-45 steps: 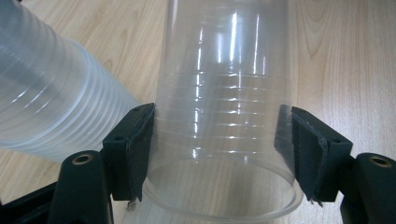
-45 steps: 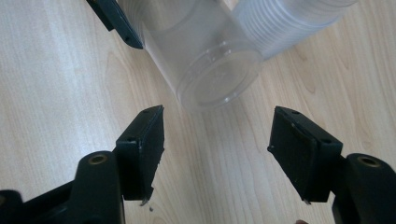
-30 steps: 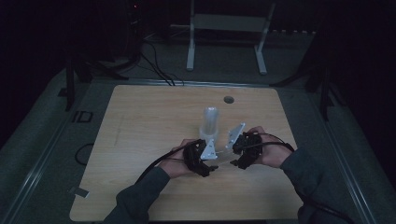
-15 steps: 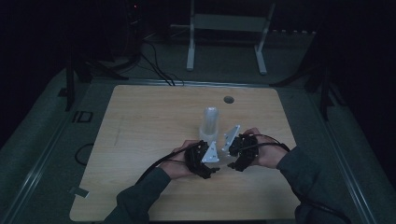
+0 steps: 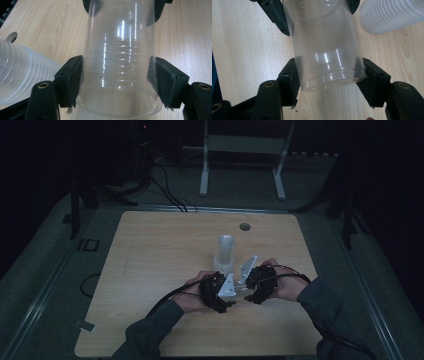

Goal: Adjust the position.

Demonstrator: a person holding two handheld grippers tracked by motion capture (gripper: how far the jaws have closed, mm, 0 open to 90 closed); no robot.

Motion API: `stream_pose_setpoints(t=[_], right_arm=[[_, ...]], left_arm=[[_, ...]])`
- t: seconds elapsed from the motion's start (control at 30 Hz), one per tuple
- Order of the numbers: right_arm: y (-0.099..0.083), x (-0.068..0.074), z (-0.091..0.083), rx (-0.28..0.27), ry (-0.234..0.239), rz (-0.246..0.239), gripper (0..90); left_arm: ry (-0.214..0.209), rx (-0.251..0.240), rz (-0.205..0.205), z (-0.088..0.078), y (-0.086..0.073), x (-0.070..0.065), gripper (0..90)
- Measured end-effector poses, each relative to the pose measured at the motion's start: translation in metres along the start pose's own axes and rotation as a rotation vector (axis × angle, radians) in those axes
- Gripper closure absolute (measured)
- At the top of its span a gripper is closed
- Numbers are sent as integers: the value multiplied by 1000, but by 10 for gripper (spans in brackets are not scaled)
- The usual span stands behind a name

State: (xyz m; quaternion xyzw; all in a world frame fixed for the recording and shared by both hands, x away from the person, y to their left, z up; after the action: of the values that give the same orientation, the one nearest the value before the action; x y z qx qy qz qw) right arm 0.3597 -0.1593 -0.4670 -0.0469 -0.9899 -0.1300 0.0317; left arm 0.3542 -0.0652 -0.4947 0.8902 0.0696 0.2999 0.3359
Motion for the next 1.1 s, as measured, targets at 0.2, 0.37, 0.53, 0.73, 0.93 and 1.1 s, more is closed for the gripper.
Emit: stream_pose_setpoints(t=[0.2,0.37,0.53,0.73,0.93,1.1], right_arm=[[-1,-1,0,-5,-4,-10,408],[-2,0,1,-6,-3,-12,412],[-3,-1,1,-18,-5,-11,414],[-5,-3,0,-28,-14,-13,414],[-8,-3,0,-39,-17,-5,417],[-13,-4,0,-46,-20,7,417]], left_arm=[[5,-1,-6,-1,1,0,280],[-3,-3,-40,-1,2,1,247],[-2,-12,-68,-3,3,4,225],[-5,-21,-82,-7,4,8,224],[0,-34,-96,-10,6,9,223],[5,-41,-106,-12,6,12,220]])
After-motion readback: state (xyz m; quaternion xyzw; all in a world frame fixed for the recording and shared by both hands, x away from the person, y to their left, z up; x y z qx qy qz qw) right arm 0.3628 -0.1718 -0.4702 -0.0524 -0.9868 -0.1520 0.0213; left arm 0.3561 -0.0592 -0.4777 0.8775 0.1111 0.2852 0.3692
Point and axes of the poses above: each handheld gripper's, and its own axes: z roughly forward along the jaws, y roughly out of its top, x roughly to its left, the point moved 9 cm from there along z, roughly forward along the jaws, and after that the axes turned 14 degrees about y, right-handed, at the moved point
